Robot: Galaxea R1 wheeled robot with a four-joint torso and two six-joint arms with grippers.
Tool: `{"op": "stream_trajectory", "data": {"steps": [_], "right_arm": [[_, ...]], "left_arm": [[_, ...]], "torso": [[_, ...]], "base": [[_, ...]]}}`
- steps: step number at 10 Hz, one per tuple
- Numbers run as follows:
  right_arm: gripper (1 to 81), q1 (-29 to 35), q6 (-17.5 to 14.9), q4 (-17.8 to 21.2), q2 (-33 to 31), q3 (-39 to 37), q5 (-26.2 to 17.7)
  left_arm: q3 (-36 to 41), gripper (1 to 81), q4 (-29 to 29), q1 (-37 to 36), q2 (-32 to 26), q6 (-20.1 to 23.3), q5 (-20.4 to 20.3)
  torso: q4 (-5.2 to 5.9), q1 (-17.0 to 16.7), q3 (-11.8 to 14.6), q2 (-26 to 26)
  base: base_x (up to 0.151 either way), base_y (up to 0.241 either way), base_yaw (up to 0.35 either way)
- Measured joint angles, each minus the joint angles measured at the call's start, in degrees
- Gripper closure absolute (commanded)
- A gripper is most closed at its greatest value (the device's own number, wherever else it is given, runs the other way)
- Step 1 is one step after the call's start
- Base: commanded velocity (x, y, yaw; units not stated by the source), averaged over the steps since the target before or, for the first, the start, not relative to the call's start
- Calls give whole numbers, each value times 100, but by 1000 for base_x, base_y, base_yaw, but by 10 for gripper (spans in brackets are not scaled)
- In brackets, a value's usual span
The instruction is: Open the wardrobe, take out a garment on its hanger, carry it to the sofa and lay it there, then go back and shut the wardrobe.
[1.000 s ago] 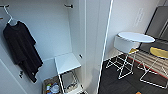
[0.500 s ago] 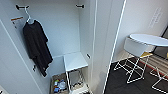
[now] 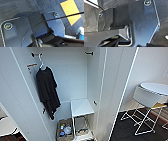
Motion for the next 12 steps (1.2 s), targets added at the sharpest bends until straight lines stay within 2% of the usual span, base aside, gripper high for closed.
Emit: {"op": "stream_trajectory", "data": {"steps": [12], "right_arm": [[10, -22, 0, 0, 0, 0, -5]], "left_arm": [[-2, 10, 0, 35, 30, 0, 6]], "torso": [[0, 0, 0, 0]], "base": [[0, 0, 170]]}}
